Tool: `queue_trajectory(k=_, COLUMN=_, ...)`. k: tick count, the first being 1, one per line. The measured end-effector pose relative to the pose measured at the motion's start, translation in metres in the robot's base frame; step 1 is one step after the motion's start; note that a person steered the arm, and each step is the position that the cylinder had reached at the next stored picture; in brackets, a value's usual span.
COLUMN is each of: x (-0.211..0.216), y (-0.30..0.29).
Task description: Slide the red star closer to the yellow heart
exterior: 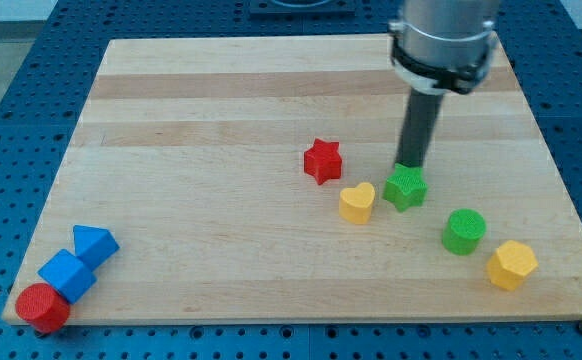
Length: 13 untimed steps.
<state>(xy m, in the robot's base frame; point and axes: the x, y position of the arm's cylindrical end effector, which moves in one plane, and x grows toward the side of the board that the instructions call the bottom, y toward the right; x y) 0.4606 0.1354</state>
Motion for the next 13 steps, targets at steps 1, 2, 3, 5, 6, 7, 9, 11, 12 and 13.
queue_trajectory(k=1, x=0.012, y=0.023)
queue_trajectory(k=2, x=0.014, y=0.028)
queue_trajectory(k=3, x=-0.023, y=0.005)
queue_trajectory(k=5, x=-0.039, y=-0.156)
queue_trajectory(k=6, x=-0.042, y=-0.21)
queue_trajectory(k=7, x=-0.052, y=-0.216)
queue_trajectory(k=9, x=0.006, y=-0.237)
queue_trajectory(k=11, x=0.025, y=-0.177)
queue_trajectory(k=12, x=0.03, y=-0.157)
queue_trajectory(k=13, x=0.052, y=-0.186)
